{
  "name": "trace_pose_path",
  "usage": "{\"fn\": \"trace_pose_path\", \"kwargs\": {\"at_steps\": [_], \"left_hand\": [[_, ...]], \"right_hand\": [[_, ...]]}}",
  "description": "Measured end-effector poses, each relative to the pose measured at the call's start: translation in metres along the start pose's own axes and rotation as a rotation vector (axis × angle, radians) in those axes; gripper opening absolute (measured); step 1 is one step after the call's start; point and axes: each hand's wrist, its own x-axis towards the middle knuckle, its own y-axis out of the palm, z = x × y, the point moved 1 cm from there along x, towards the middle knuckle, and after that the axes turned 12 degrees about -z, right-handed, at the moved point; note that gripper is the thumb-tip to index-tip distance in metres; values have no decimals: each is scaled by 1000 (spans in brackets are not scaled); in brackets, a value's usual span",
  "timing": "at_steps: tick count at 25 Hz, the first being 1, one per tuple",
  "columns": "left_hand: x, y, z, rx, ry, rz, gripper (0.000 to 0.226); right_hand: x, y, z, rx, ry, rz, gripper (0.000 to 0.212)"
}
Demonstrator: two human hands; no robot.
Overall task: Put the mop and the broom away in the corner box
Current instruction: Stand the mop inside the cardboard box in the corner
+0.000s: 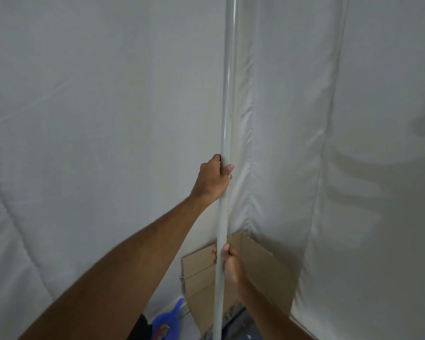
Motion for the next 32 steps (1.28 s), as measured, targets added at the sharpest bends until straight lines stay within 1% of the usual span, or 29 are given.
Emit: {"fn": "trace_pose_path", "kwargs": {"at_steps": [4, 7, 9, 12, 15, 16, 18, 19, 22, 24, 27, 30, 32], "left_hand": [[82, 74, 90, 59, -17, 40, 19], [135, 120, 144, 50, -25, 21, 14], [169, 157, 176, 38, -63, 10, 11], [206, 205, 223, 54, -107, 28, 11], [239, 263, 293, 78, -155, -12, 10], [245, 284, 324, 65, -184, -28, 10], [254, 323, 385, 55, -241, -42, 10], [257, 349, 430, 52, -268, -40, 11], [256, 389, 522, 34, -252, -56, 12], [247, 424, 603, 21, -261, -62, 16], [233, 464, 708, 1, -281, -85, 19], [211, 500, 785, -9, -269, -64, 20], [199, 516, 816, -25, -278, -79, 25]], "right_hand": [[119, 12, -35, -144, 92, 71, 43], [198, 17, -49, -228, 137, 113, 42], [254, 17, -62, -286, 179, 156, 45], [325, 13, -85, -283, 274, 200, 51], [413, 10, -135, -317, 303, 266, 43], [441, 11, -154, -324, 324, 293, 39], [494, 13, -199, -349, 371, 306, 38], [527, 17, -239, -374, 398, 304, 40], [583, 23, -316, -397, 446, 320, 36], [620, 35, -390, -410, 446, 335, 33], [671, 52, -480, -422, 433, 300, 38], [703, 59, -562, -434, 394, 290, 37], [714, 61, -597, -433, 384, 272, 33]]}}
